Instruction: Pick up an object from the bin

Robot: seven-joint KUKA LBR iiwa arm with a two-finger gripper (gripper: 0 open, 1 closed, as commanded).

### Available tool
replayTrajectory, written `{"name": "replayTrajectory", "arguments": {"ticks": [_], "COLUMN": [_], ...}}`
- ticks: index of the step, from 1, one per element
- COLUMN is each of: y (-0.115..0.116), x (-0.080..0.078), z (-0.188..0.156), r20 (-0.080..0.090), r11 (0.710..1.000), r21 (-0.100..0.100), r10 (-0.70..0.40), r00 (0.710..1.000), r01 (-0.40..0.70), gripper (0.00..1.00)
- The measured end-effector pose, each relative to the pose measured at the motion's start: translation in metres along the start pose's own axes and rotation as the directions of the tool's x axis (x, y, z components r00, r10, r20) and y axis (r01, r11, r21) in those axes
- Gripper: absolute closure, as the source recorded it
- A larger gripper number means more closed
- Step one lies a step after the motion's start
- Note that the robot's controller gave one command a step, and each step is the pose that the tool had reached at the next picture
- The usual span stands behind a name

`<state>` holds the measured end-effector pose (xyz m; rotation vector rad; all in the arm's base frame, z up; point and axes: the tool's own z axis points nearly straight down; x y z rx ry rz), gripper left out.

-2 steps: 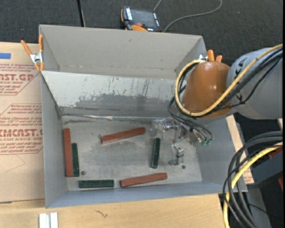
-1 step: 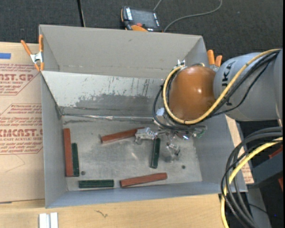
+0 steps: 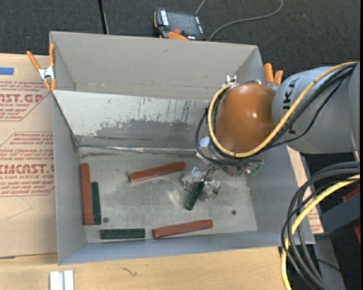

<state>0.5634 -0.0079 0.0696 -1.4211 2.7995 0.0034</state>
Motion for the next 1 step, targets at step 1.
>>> {"name": "replayTrajectory", "arguments": {"ticks": [1], "y": [0.0222], "x": [-0.0136], "z": [-0.1896], "r20": [0.005], "r11": [1.0], "r21": [0.009], "r10": [-0.002], "r00": [1.0], "r01": [0.002], "gripper": [1.0]}}
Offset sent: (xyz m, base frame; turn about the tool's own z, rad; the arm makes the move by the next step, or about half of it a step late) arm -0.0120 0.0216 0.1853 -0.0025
